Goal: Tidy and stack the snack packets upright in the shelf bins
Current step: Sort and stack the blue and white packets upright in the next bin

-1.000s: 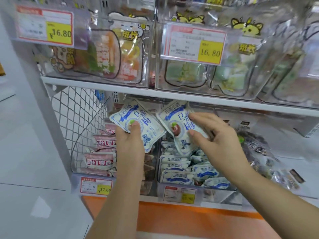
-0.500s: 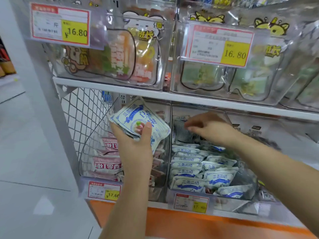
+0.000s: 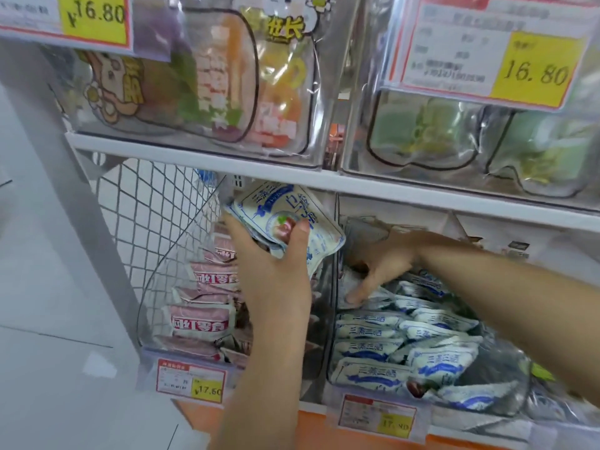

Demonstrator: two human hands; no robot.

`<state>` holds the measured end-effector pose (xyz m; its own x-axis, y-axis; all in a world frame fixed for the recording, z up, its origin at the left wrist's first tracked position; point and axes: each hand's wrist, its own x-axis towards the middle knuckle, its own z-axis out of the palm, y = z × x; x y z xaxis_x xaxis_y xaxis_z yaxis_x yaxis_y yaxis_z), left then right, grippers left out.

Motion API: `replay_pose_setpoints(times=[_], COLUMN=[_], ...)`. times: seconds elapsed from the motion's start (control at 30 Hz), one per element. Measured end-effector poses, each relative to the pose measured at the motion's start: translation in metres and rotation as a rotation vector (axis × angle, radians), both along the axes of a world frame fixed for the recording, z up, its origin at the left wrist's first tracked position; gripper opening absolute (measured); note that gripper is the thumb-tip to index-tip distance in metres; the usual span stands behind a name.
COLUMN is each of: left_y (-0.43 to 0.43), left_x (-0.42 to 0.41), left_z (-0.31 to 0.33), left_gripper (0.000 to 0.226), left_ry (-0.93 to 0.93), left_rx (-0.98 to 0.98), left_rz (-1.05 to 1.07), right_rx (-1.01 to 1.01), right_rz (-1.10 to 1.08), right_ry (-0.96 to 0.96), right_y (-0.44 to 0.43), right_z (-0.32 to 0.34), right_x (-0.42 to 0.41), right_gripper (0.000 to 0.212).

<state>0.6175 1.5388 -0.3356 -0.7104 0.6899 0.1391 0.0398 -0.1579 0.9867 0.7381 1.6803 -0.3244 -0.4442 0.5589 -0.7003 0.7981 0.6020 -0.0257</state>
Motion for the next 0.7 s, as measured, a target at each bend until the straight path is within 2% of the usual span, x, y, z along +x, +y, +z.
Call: replay_pose_setpoints(times=[0.1, 0.17, 0.27, 0.43, 0.7], left_y=[0.005, 0.007, 0.009, 0.011, 0.011], left_x=[-0.001, -0.001, 0.001, 0.002, 0.002], left_z=[-0.002, -0.004, -0.006, -0.007, -0.008], left_gripper=[0.085, 0.087, 0.083, 0.083, 0.084], left_ry=[0.014, 0.015, 0.011, 0.011, 0.009], left_rx=[0.009, 0.007, 0.020, 0.017, 0.032], left_rz=[-0.005, -0.003, -0.007, -0.016, -0.027], right_rx=[0.003, 0.000, -0.016, -0.016, 0.021], right_rz=[0.023, 0.026, 0.028, -0.013, -0.022], right_ry=[-0.106, -0.126, -0.111, -0.040, 0.043], right_y=[0.001, 0.002, 0.003, 0.002, -0.006], right_z=[-0.009, -0.010, -0.015, -0.017, -0.012], right_x=[-0.003, -0.004, -0.002, 0.000, -0.002], right_gripper=[0.120, 0.126, 0.140, 0.140, 0.098])
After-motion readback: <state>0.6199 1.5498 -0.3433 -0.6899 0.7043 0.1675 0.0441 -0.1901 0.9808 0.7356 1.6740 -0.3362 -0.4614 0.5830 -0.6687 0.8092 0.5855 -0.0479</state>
